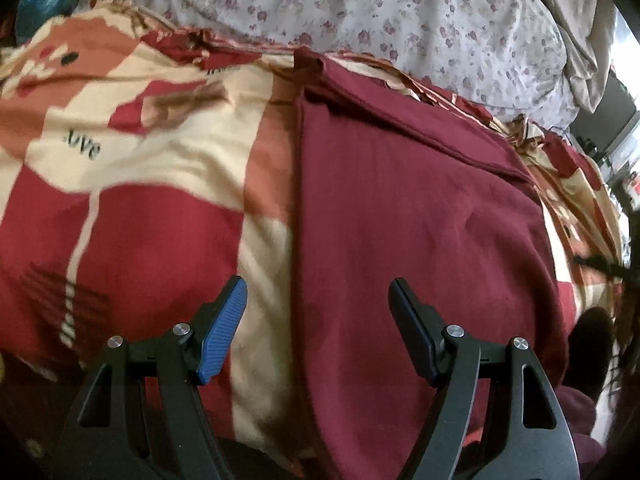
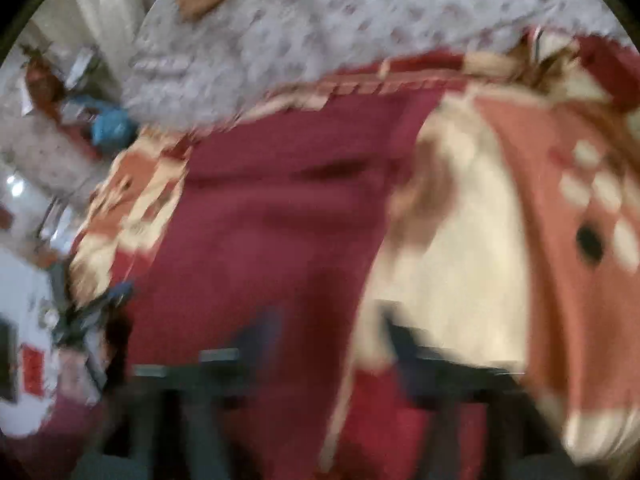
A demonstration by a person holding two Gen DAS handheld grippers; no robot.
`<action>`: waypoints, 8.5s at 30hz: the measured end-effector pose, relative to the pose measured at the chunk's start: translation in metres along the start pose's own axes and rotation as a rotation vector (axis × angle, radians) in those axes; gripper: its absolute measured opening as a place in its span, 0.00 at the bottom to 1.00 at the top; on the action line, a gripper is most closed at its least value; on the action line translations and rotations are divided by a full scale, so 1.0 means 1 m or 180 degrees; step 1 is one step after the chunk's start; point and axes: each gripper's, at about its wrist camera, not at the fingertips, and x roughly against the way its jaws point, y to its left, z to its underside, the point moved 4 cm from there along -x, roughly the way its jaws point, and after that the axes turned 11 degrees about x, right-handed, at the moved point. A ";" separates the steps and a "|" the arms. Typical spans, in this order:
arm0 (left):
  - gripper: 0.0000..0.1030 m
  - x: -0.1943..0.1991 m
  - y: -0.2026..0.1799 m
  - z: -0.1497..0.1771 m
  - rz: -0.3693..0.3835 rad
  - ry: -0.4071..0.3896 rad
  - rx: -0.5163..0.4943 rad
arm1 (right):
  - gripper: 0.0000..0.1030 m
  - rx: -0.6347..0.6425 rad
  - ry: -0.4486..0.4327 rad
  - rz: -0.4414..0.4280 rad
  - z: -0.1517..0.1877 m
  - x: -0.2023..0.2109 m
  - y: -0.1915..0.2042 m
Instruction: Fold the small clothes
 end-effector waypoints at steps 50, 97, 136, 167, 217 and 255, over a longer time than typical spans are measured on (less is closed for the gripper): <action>0.05 0.037 -0.053 -0.109 0.0797 -0.0429 0.0151 | 0.11 0.0105 -0.0757 -0.0788 -0.063 0.002 0.018; 0.74 -0.141 -0.049 -0.214 -0.0081 -0.0099 -0.0145 | 0.60 -0.0092 -0.0296 0.1150 -0.195 -0.113 -0.115; 0.74 -0.094 -0.012 -0.147 -0.0212 -0.0228 0.0301 | 0.46 0.0382 -0.0155 0.0799 -0.183 -0.115 0.011; 0.76 -0.107 -0.008 -0.154 -0.0070 -0.0160 0.0346 | 0.34 0.0687 -0.0025 0.0561 -0.263 -0.256 0.090; 0.39 -0.096 -0.049 -0.164 0.0866 -0.0356 0.0336 | 0.75 0.0615 0.0086 0.0088 -0.302 -0.260 0.126; 0.22 -0.113 -0.062 -0.152 0.0601 -0.0205 0.0017 | 0.26 0.0785 0.0210 0.0210 -0.279 -0.274 0.115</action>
